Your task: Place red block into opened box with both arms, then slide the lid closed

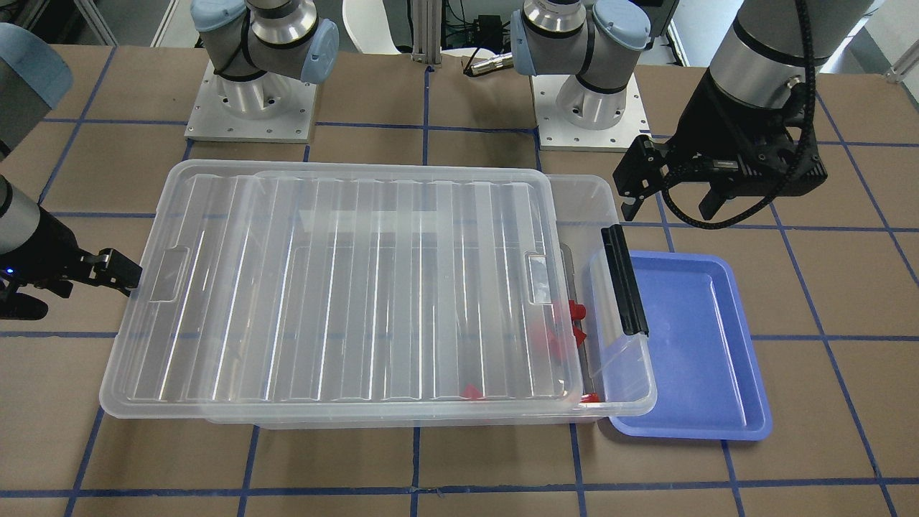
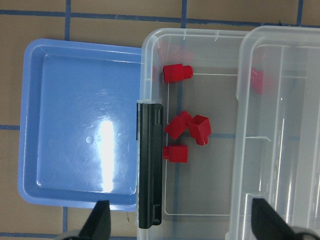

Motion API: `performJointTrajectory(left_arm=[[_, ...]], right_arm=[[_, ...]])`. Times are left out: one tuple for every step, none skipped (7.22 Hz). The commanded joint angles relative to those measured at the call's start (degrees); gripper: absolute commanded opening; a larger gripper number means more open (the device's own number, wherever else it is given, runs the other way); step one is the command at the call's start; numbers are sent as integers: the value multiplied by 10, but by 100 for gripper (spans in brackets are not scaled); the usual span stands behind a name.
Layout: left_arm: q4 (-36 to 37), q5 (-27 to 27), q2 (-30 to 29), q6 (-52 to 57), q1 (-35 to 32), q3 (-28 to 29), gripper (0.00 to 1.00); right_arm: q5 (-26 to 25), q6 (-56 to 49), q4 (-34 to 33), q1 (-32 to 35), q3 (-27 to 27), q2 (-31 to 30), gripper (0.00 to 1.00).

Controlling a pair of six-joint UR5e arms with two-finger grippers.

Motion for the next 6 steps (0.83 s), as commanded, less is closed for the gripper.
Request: performJointTrajectory(left_arm=[[0,0,-1,-1,0,0,100],[0,0,-1,-1,0,0,100],[0,1,0,-1,0,0,100],[0,1,-1,-1,0,1,100],[0,1,0,-1,0,0,100],[0,1,0,-1,0,1,100]], right_arm=[[0,60,-11,32,0,1,100],[0,69,-13,42,-1,1,100],[0,90,-19,51,-1,1,100],[-2,108,-20,64,-1,3,100],[-2,107,-32,66,-1,5,100],[0,106,-37,68,-1,5,100]])
